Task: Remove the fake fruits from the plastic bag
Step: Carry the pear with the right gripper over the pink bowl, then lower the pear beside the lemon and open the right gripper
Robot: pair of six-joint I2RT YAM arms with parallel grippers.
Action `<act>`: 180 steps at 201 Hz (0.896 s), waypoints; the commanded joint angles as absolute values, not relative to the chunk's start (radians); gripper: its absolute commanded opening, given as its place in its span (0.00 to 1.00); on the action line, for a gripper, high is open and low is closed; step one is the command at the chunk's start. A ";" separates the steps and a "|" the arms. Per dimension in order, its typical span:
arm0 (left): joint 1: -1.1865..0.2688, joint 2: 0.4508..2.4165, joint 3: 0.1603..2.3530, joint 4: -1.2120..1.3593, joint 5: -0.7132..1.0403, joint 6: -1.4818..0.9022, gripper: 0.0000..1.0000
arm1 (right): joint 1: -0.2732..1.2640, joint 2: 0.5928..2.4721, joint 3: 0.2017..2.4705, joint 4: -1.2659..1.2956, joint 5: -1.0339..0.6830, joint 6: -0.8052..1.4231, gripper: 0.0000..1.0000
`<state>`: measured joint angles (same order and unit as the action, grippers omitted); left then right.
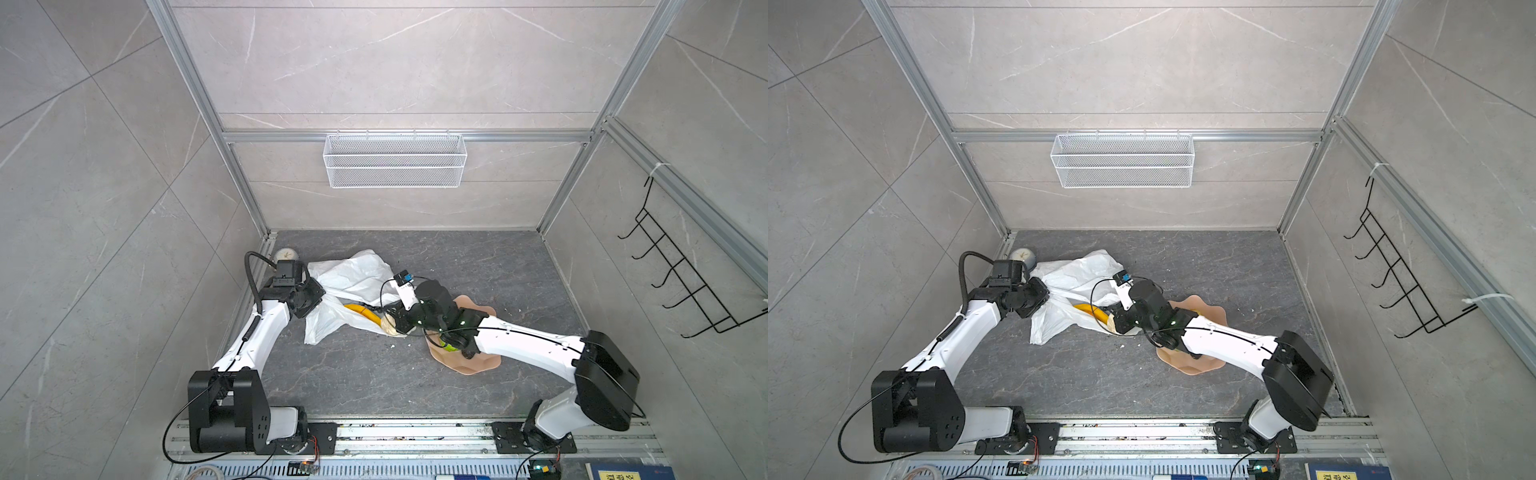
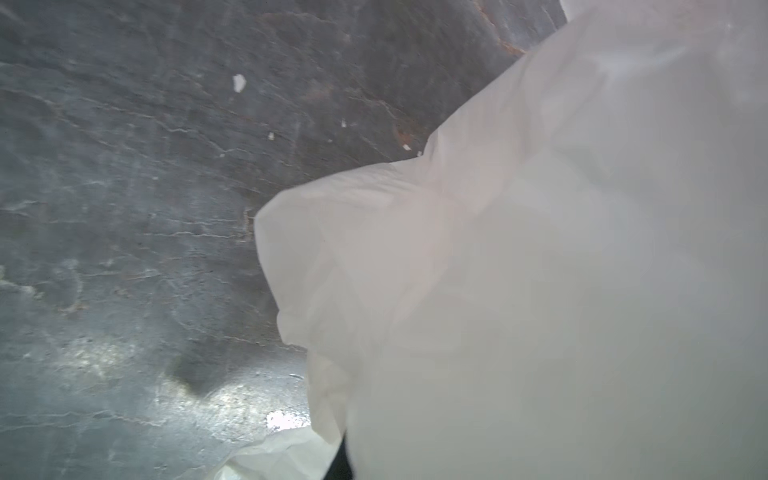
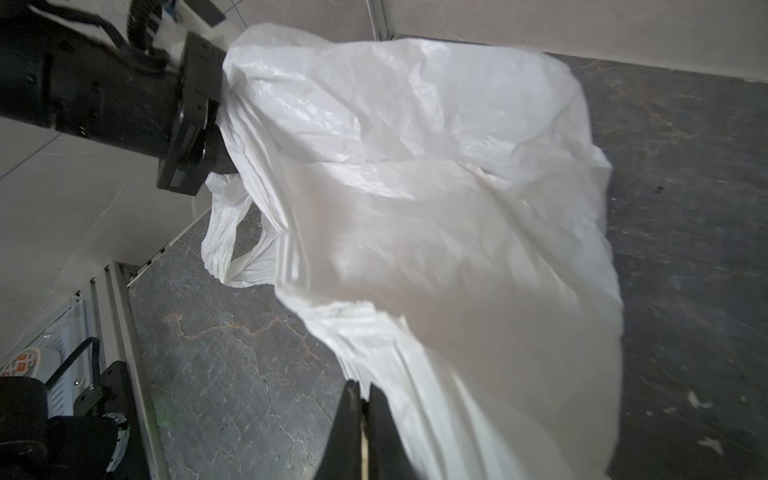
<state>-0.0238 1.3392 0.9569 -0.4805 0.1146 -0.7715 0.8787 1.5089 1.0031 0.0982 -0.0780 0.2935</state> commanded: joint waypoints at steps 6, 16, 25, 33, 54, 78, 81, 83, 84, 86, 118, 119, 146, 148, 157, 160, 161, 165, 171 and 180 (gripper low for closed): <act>-0.012 1.292 0.938 -0.508 0.039 -0.806 0.01 | 0.843 1.373 0.946 0.028 -0.038 0.321 0.00; -0.012 1.282 0.930 -0.511 0.030 -0.814 0.01 | 0.836 1.340 0.935 -0.006 -0.026 0.324 0.00; -0.013 1.273 0.921 -0.507 0.028 -0.818 0.01 | 0.828 1.309 0.927 -0.040 -0.010 0.327 0.00; -0.012 1.265 0.914 -0.508 0.028 -0.822 0.01 | 0.821 1.280 0.919 -0.068 -0.001 0.330 0.00; -0.012 1.244 0.897 -0.519 0.029 -0.822 0.01 | 0.797 1.211 0.907 -0.167 0.068 0.348 0.00; -0.012 1.203 0.864 -0.523 0.029 -0.824 0.01 | 0.764 1.130 0.887 -0.281 0.165 0.373 0.00; -0.012 1.196 0.860 -0.524 0.030 -0.823 0.01 | 0.758 1.120 0.883 -0.294 0.175 0.378 0.00; -0.012 1.194 0.857 -0.524 0.030 -0.823 0.01 | 0.753 1.108 0.878 -0.306 0.184 0.381 0.00; -0.012 1.191 0.857 -0.524 0.029 -0.823 0.01 | 0.753 1.108 0.878 -0.306 0.184 0.381 0.00; -0.012 1.188 0.855 -0.524 0.028 -0.822 0.01 | 0.749 1.095 0.875 -0.315 0.193 0.384 0.00; -0.012 1.156 0.826 -0.530 0.034 -0.817 0.01 | 0.704 0.989 0.825 -0.423 0.288 0.415 0.00; -0.012 1.155 0.825 -0.530 0.034 -0.818 0.01 | 0.704 0.987 0.823 -0.423 0.291 0.417 0.00; -0.013 1.133 0.807 -0.528 0.041 -0.815 0.02 | 0.682 0.942 0.794 -0.510 0.385 0.462 0.00; -0.013 1.132 0.806 -0.528 0.043 -0.816 0.02 | 0.680 0.940 0.791 -0.515 0.390 0.463 0.00; -0.013 1.129 0.803 -0.527 0.044 -0.815 0.02 | 0.674 0.931 0.783 -0.532 0.416 0.478 0.00; -0.013 1.127 0.802 -0.528 0.046 -0.816 0.02 | 0.672 0.928 0.781 -0.537 0.424 0.481 0.00; -0.013 1.126 0.802 -0.527 0.046 -0.815 0.02 | 0.672 0.927 0.780 -0.538 0.426 0.483 0.00; -0.012 1.125 0.801 -0.528 0.047 -0.815 0.02 | 0.670 0.924 0.775 -0.542 0.435 0.486 0.00; -0.013 1.125 0.801 -0.527 0.049 -0.815 0.02 | 0.668 0.919 0.773 -0.548 0.450 0.491 0.00; -0.013 1.123 0.799 -0.526 0.053 -0.813 0.02 | 0.662 0.915 0.770 -0.559 0.478 0.501 0.00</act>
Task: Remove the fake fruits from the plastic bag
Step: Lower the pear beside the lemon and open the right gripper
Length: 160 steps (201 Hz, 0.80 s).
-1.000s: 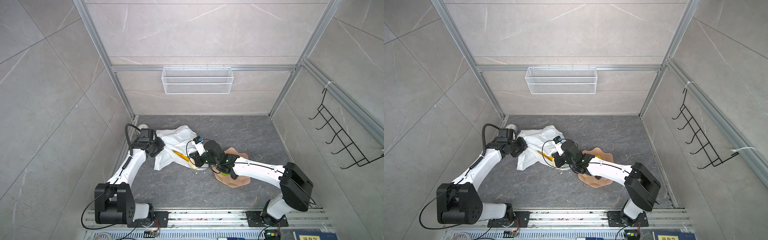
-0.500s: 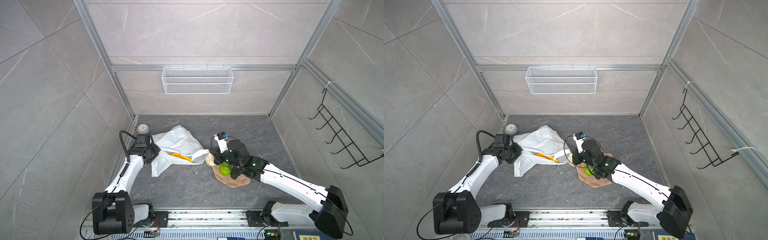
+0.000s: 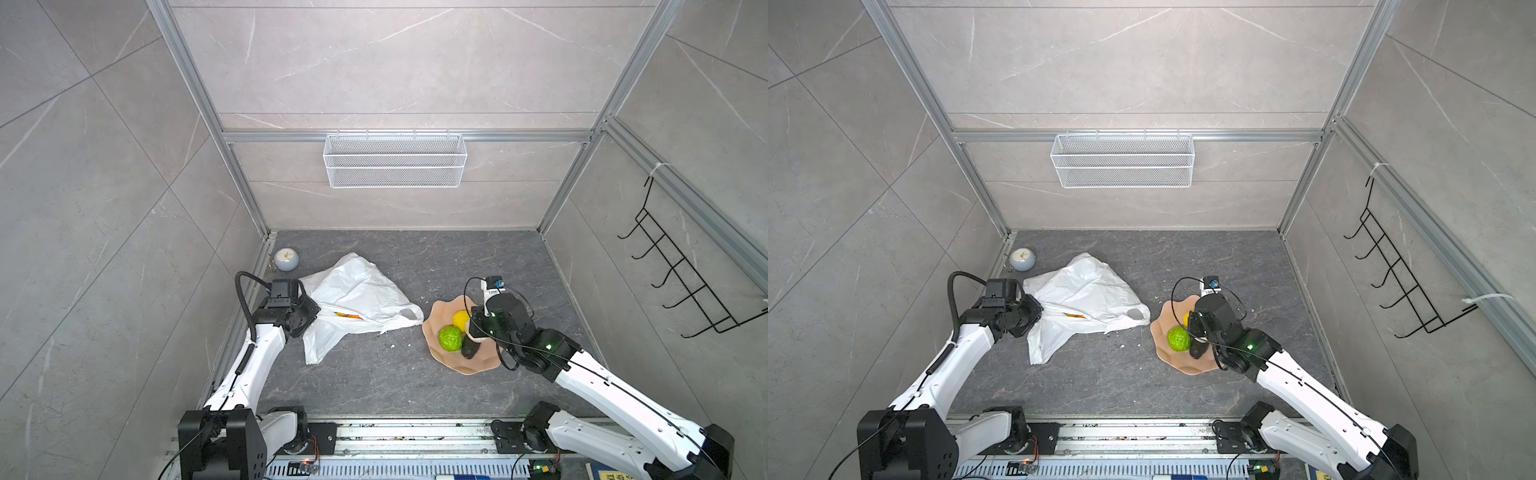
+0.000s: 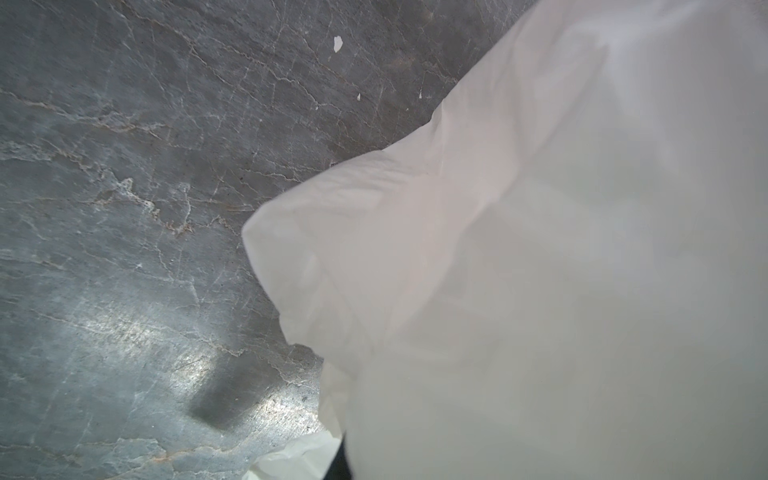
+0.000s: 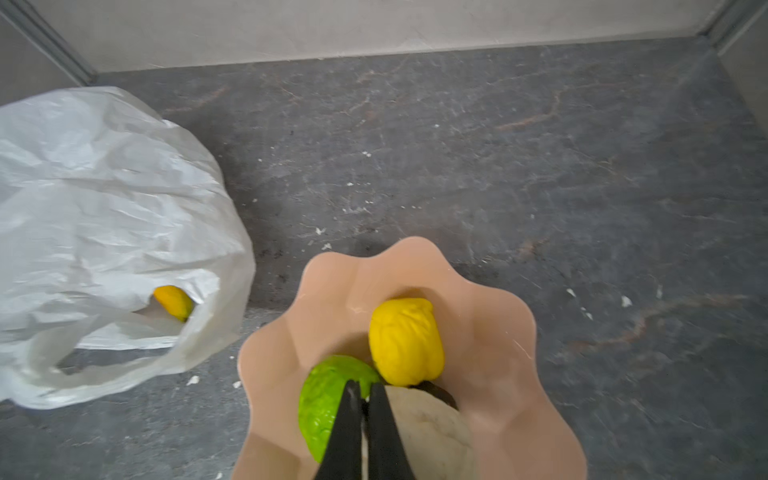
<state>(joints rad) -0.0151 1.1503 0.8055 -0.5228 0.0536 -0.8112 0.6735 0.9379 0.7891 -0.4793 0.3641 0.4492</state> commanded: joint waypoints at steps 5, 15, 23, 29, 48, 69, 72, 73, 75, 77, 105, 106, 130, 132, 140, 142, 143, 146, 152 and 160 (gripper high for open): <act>-0.012 1.124 0.798 -0.524 0.055 -0.813 0.02 | 0.658 0.915 0.769 -0.565 0.496 0.504 0.00; -0.012 1.121 0.796 -0.524 0.058 -0.813 0.02 | 0.650 0.914 0.768 -0.575 0.531 0.515 0.00; -0.012 1.120 0.795 -0.524 0.058 -0.813 0.02 | 0.641 0.917 0.764 -0.576 0.553 0.519 0.00; -0.013 1.119 0.795 -0.523 0.058 -0.812 0.02 | 0.633 0.920 0.756 -0.562 0.566 0.518 0.00; -0.012 1.115 0.787 -0.513 0.069 -0.812 0.02 | 0.607 0.936 0.726 -0.480 0.549 0.499 0.00; -0.012 1.116 0.784 -0.507 0.086 -0.813 0.02 | 0.595 0.968 0.693 -0.345 0.530 0.467 0.00; -0.013 1.117 0.785 -0.506 0.088 -0.812 0.02 | 0.594 0.973 0.689 -0.326 0.529 0.462 0.00; -0.013 1.117 0.785 -0.506 0.089 -0.812 0.02 | 0.594 0.974 0.689 -0.320 0.530 0.461 0.00; -0.012 1.117 0.785 -0.506 0.090 -0.813 0.02 | 0.593 0.977 0.687 -0.314 0.531 0.460 0.00; -0.013 1.117 0.785 -0.506 0.092 -0.813 0.02 | 0.592 0.980 0.684 -0.302 0.531 0.458 0.00; -0.014 1.119 0.786 -0.507 0.107 -0.806 0.03 | 0.577 1.018 0.632 -0.143 0.526 0.429 0.00; -0.015 1.119 0.786 -0.507 0.107 -0.807 0.03 | 0.577 1.018 0.630 -0.137 0.525 0.428 0.00; -0.014 1.117 0.787 -0.512 0.112 -0.801 0.03 | 0.571 1.027 0.564 -0.008 0.525 0.407 0.00; -0.013 1.118 0.786 -0.512 0.112 -0.801 0.03 | 0.572 1.028 0.558 0.000 0.525 0.405 0.00; -0.014 1.117 0.785 -0.512 0.112 -0.801 0.03 | 0.571 1.028 0.532 0.040 0.525 0.403 0.00; -0.014 1.117 0.785 -0.512 0.112 -0.800 0.03 | 0.571 1.028 0.526 0.050 0.523 0.403 0.00; -0.015 1.117 0.785 -0.512 0.112 -0.801 0.03 | 0.571 1.028 0.523 0.053 0.523 0.403 0.00; -0.014 1.117 0.784 -0.511 0.111 -0.801 0.03 | 0.571 1.027 0.513 0.066 0.522 0.403 0.00; -0.015 1.118 0.783 -0.510 0.113 -0.800 0.03 | 0.571 1.026 0.495 0.086 0.517 0.403 0.00; -0.014 1.120 0.783 -0.508 0.116 -0.800 0.03 | 0.571 1.023 0.476 0.107 0.513 0.406 0.00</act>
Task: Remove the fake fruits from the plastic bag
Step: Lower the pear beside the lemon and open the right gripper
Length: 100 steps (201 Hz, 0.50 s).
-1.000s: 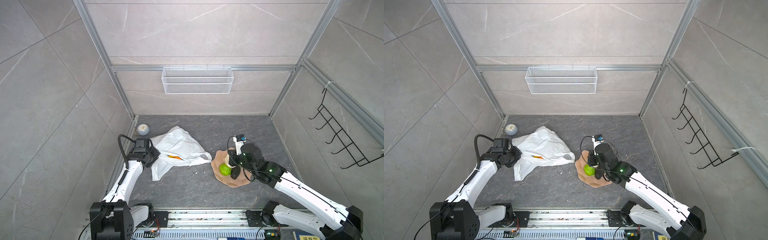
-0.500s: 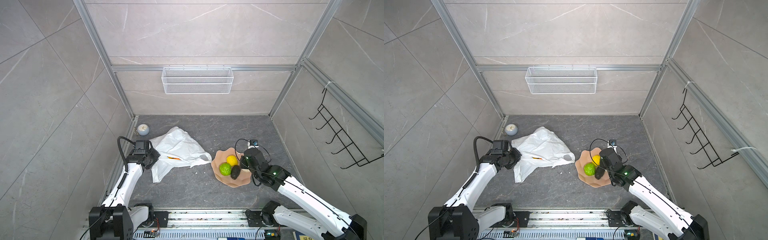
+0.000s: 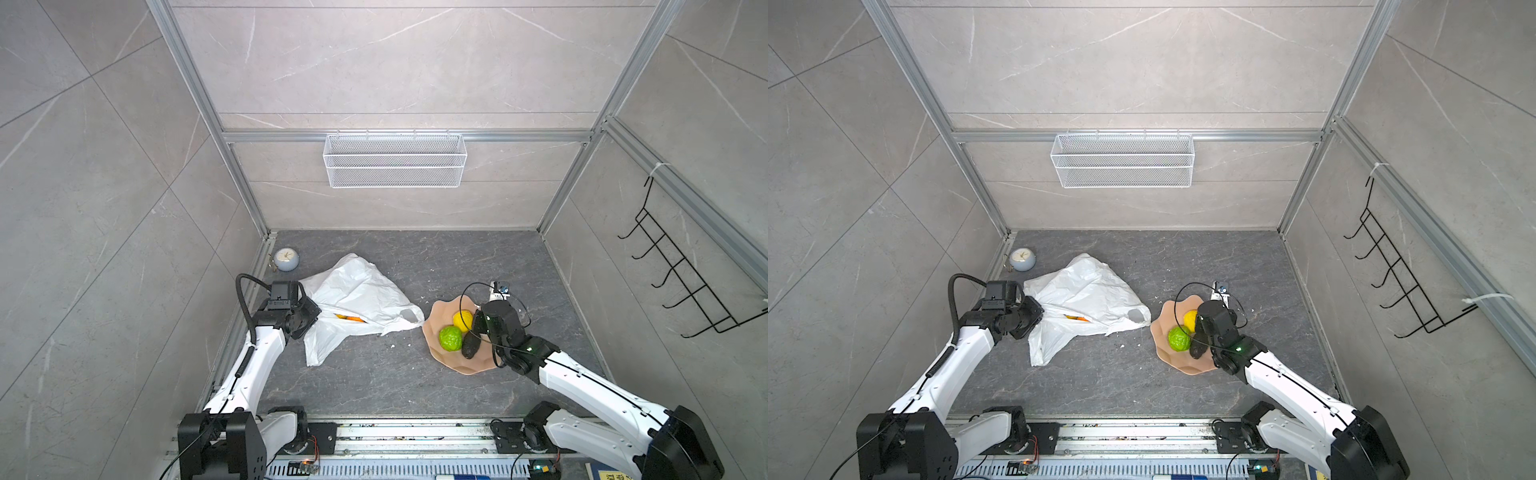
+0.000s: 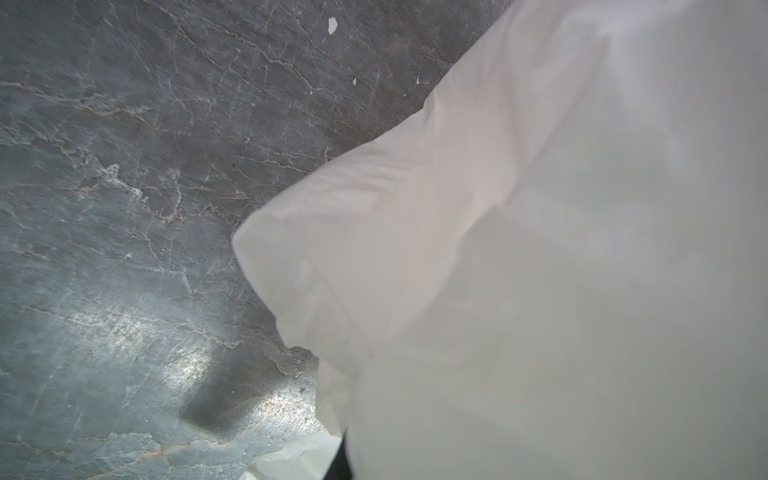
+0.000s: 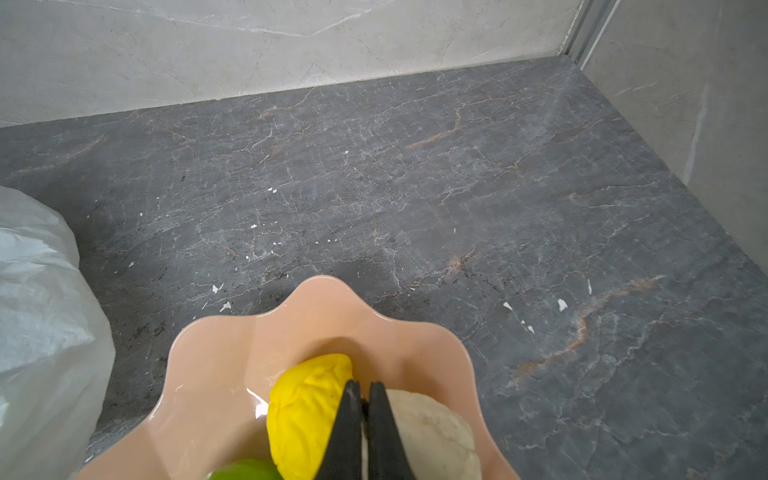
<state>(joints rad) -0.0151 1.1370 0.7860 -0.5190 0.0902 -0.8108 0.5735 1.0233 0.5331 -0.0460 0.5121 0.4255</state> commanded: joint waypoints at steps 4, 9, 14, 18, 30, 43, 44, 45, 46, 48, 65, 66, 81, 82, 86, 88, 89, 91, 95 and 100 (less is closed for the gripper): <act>-0.014 1.121 0.783 -0.506 0.118 -0.800 0.03 | 0.571 1.022 0.470 0.113 0.511 0.407 0.00; -0.014 1.123 0.783 -0.504 0.120 -0.801 0.03 | 0.571 1.020 0.462 0.118 0.510 0.409 0.00; -0.014 1.123 0.783 -0.502 0.122 -0.802 0.03 | 0.571 1.019 0.456 0.119 0.511 0.411 0.00; -0.014 1.125 0.782 -0.501 0.124 -0.802 0.03 | 0.571 1.016 0.452 0.118 0.512 0.414 0.00; -0.014 1.126 0.782 -0.499 0.128 -0.804 0.03 | 0.571 1.010 0.450 0.096 0.510 0.424 0.00; -0.014 1.126 0.782 -0.498 0.129 -0.804 0.03 | 0.571 0.999 0.452 0.071 0.499 0.433 0.00; -0.015 1.126 0.782 -0.498 0.129 -0.803 0.03 | 0.571 0.998 0.452 0.070 0.499 0.434 0.00; -0.015 1.126 0.782 -0.498 0.129 -0.803 0.03 | 0.571 0.997 0.452 0.068 0.499 0.436 0.00; -0.014 1.126 0.782 -0.498 0.129 -0.802 0.03 | 0.572 0.995 0.453 0.065 0.498 0.437 0.00; -0.014 1.127 0.782 -0.498 0.130 -0.802 0.03 | 0.571 0.993 0.453 0.062 0.498 0.439 0.02; -0.015 1.128 0.782 -0.497 0.136 -0.801 0.04 | 0.571 0.969 0.455 0.037 0.494 0.449 0.20; -0.015 1.128 0.782 -0.497 0.135 -0.802 0.04 | 0.570 0.968 0.456 0.036 0.494 0.449 0.21; -0.016 1.129 0.780 -0.494 0.139 -0.802 0.04 | 0.571 0.948 0.459 0.019 0.489 0.452 0.32; -0.016 1.129 0.779 -0.493 0.140 -0.802 0.04 | 0.571 0.946 0.459 0.018 0.488 0.452 0.32; -0.017 1.128 0.779 -0.494 0.141 -0.803 0.04 | 0.571 0.942 0.461 0.014 0.486 0.453 0.34; -0.018 1.128 0.778 -0.493 0.141 -0.802 0.04 | 0.571 0.941 0.462 0.011 0.486 0.452 0.35; -0.017 1.128 0.778 -0.494 0.141 -0.802 0.04 | 0.571 0.939 0.464 0.009 0.486 0.452 0.36; -0.017 1.127 0.778 -0.494 0.141 -0.802 0.04 | 0.571 0.937 0.464 0.007 0.485 0.452 0.36; -0.018 1.129 0.777 -0.494 0.141 -0.802 0.04 | 0.571 0.932 0.466 0.003 0.484 0.452 0.38; -0.018 1.126 0.776 -0.494 0.142 -0.802 0.04 | 0.571 0.929 0.471 -0.003 0.482 0.451 0.41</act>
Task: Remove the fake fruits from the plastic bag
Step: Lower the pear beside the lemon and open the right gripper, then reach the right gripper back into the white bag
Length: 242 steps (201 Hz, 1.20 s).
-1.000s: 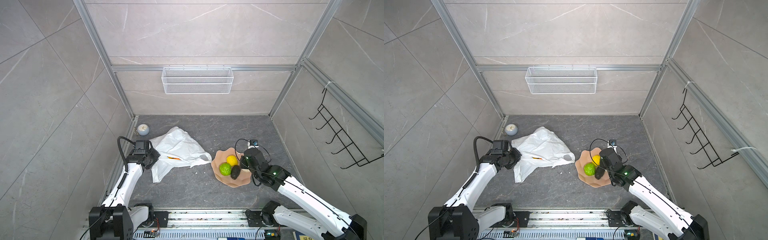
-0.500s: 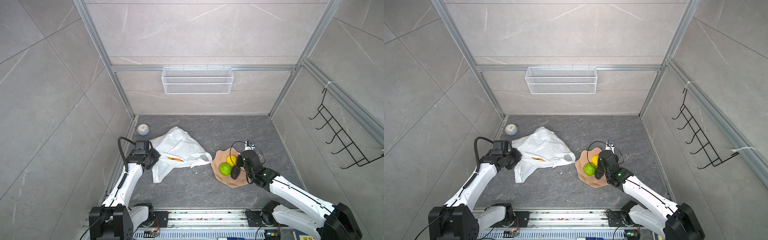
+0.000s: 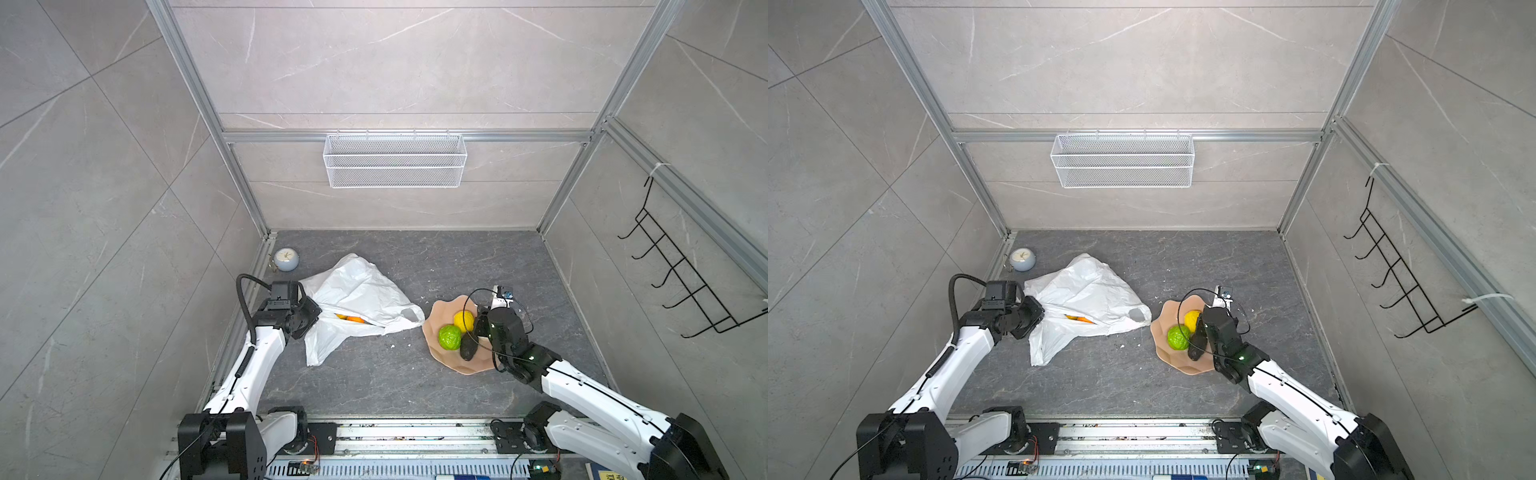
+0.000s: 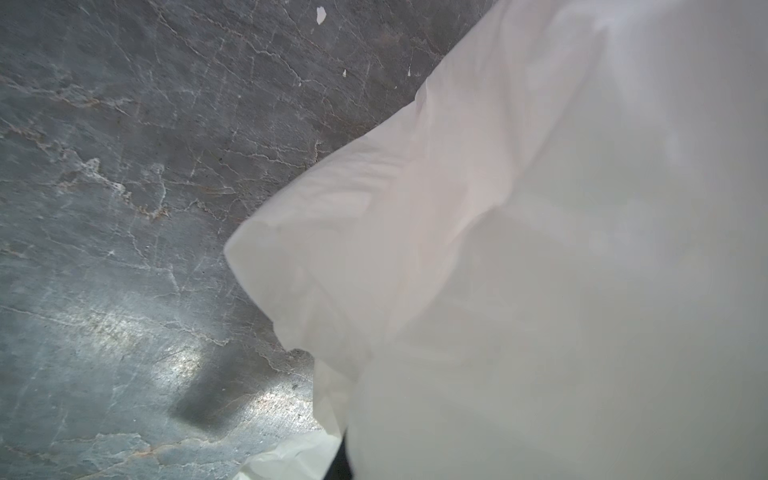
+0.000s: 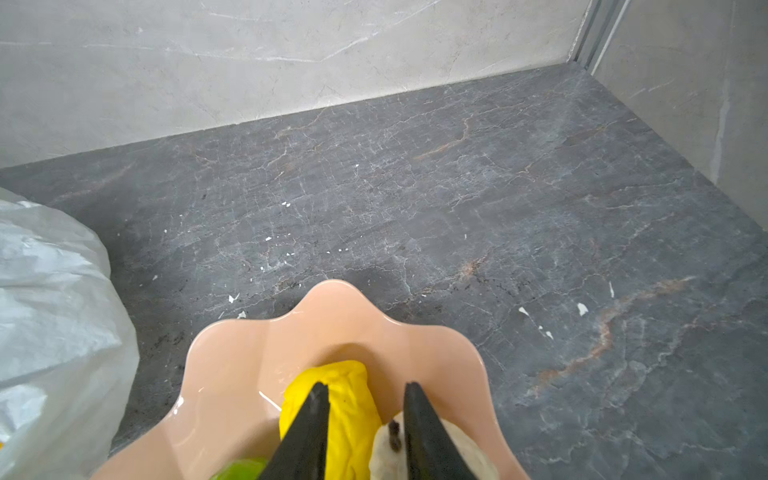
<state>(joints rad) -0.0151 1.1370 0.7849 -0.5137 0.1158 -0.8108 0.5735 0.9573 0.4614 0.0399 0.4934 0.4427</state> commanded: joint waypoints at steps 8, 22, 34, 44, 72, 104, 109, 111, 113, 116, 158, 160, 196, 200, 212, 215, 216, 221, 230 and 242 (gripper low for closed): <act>-0.019 1.126 0.775 -0.492 0.143 -0.802 0.04 | 0.571 0.923 0.478 -0.014 0.482 0.451 0.45; -0.020 1.125 0.772 -0.492 0.145 -0.800 0.05 | 0.571 0.912 0.490 -0.034 0.480 0.452 0.51; -0.021 1.124 0.772 -0.491 0.150 -0.798 0.05 | 0.571 0.900 0.501 -0.055 0.475 0.453 0.55; -0.020 1.124 0.770 -0.491 0.156 -0.799 0.05 | 0.571 0.886 0.512 -0.079 0.469 0.456 0.60; -0.023 1.129 0.776 -0.494 0.181 -0.783 0.05 | 0.575 0.824 0.549 -0.141 0.385 0.456 0.68; -0.044 1.126 0.786 -0.515 0.180 -0.760 0.05 | 0.688 0.799 0.598 -0.164 0.269 0.479 0.67; -0.051 1.126 0.786 -0.518 0.177 -0.755 0.05 | 0.731 0.809 0.609 -0.167 0.279 0.482 0.67; -0.054 1.126 0.786 -0.521 0.176 -0.754 0.05 | 0.754 0.814 0.615 -0.168 0.287 0.481 0.67; -0.056 1.127 0.786 -0.522 0.173 -0.750 0.05 | 0.772 0.818 0.620 -0.168 0.293 0.480 0.67; -0.062 1.128 0.787 -0.526 0.170 -0.746 0.05 | 0.806 0.828 0.629 -0.169 0.305 0.478 0.67; -0.149 1.147 0.801 -0.574 0.117 -0.721 0.05 | 1.162 1.072 0.750 -0.073 0.352 0.455 0.67; -0.153 1.147 0.802 -0.576 0.115 -0.721 0.05 | 1.173 1.087 0.757 -0.066 0.349 0.453 0.67; -0.196 1.136 0.793 -0.587 0.097 -0.719 0.05 | 1.247 1.373 0.864 0.049 0.223 0.451 0.65; -0.198 1.133 0.792 -0.591 0.097 -0.718 0.05 | 1.248 1.399 0.873 0.057 0.226 0.458 0.64; -0.205 1.125 0.785 -0.597 0.096 -0.716 0.05 | 1.243 1.490 0.910 0.058 0.225 0.469 0.62; -0.208 1.124 0.783 -0.598 0.097 -0.716 0.05 | 1.241 1.508 0.922 0.052 0.225 0.470 0.62; -0.207 1.122 0.782 -0.598 0.097 -0.716 0.05 | 1.240 1.514 0.926 0.051 0.227 0.471 0.62; -0.210 1.120 0.778 -0.598 0.098 -0.715 0.05 | 1.233 1.543 0.943 0.044 0.227 0.470 0.61; -0.214 1.113 0.768 -0.602 0.100 -0.712 0.05 | 1.215 1.588 0.975 0.032 0.220 0.471 0.60; -0.216 1.109 0.754 -0.608 0.102 -0.709 0.05 | 1.180 1.642 1.013 0.016 0.206 0.481 0.59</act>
